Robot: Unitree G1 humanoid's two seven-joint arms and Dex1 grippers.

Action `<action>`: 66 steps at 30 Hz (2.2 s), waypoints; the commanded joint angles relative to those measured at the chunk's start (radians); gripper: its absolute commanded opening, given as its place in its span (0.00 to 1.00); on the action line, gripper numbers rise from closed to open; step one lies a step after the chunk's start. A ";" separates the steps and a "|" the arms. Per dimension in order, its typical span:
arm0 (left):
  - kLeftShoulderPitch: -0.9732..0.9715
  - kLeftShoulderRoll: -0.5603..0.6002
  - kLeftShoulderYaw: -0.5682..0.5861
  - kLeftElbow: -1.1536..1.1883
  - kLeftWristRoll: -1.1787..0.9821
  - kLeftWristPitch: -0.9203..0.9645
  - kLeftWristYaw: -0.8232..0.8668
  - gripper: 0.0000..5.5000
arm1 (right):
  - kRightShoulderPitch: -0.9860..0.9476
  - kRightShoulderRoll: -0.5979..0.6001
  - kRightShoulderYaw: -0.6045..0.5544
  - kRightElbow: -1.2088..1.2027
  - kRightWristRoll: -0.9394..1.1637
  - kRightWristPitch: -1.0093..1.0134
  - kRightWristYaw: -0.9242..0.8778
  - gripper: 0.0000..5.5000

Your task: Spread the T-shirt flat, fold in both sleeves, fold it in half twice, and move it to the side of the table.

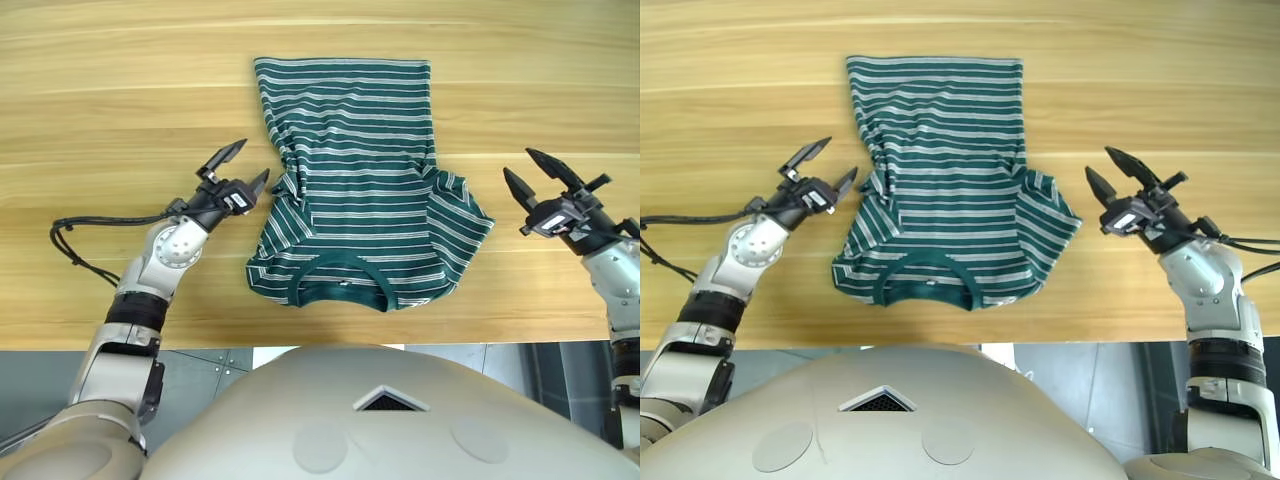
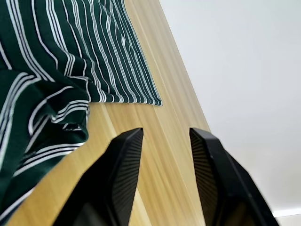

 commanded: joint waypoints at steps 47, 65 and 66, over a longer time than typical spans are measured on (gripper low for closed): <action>-0.556 -0.031 -0.293 0.615 0.216 -0.072 0.175 0.57 | -0.315 0.088 0.262 0.293 -0.153 -0.025 -0.195 0.33; -0.575 0.074 -0.473 0.670 0.380 0.021 0.036 0.57 | -0.321 0.087 0.273 0.269 -0.154 -0.015 -0.189 0.33; -0.583 0.078 -0.486 0.676 0.392 0.027 0.028 0.57 | -0.322 0.088 0.273 0.266 -0.154 -0.014 -0.188 0.33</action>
